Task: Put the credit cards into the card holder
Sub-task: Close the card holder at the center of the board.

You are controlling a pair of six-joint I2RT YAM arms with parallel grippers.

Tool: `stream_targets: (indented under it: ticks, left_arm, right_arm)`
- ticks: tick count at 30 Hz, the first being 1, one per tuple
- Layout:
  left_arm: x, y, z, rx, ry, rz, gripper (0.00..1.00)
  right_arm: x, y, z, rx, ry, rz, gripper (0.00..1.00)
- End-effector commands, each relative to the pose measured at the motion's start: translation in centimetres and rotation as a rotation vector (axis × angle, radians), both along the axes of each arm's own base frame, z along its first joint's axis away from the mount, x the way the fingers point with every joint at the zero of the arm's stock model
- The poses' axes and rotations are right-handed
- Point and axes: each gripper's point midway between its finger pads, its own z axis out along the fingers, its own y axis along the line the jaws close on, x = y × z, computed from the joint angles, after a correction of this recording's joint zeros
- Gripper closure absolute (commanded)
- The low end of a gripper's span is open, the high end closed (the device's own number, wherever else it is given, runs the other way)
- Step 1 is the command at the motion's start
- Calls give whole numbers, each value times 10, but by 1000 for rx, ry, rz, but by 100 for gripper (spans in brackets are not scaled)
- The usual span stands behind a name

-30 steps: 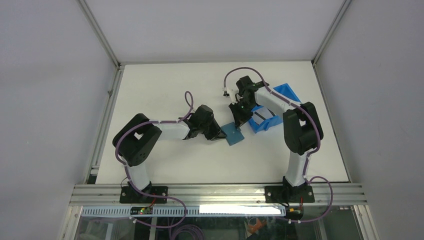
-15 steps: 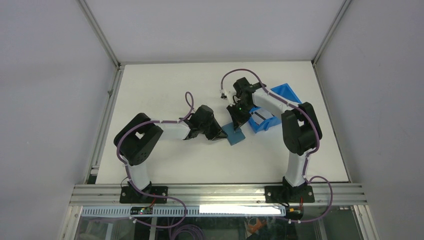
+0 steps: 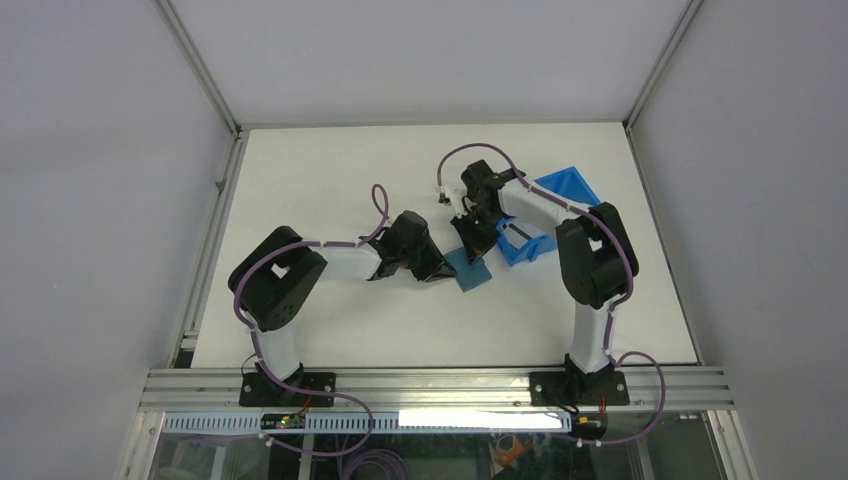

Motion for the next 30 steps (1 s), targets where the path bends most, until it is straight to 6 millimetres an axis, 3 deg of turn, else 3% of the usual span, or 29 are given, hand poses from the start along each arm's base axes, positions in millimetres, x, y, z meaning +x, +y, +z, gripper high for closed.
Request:
stream_targets:
  ticks: [1, 23, 30]
  left_arm:
    - [-1, -9, 6, -39, -13, -8, 86]
    - [-2, -10, 5, -43, -4, -11, 86]
    - [-1, -11, 5, -45, -4, -10, 86]
  right_arm:
    - [1, -3, 0, -27, -21, 22, 100]
    - [-11, 11, 9, 34, -2, 54, 100]
    - [-13, 6, -3, -13, -4, 56, 100]
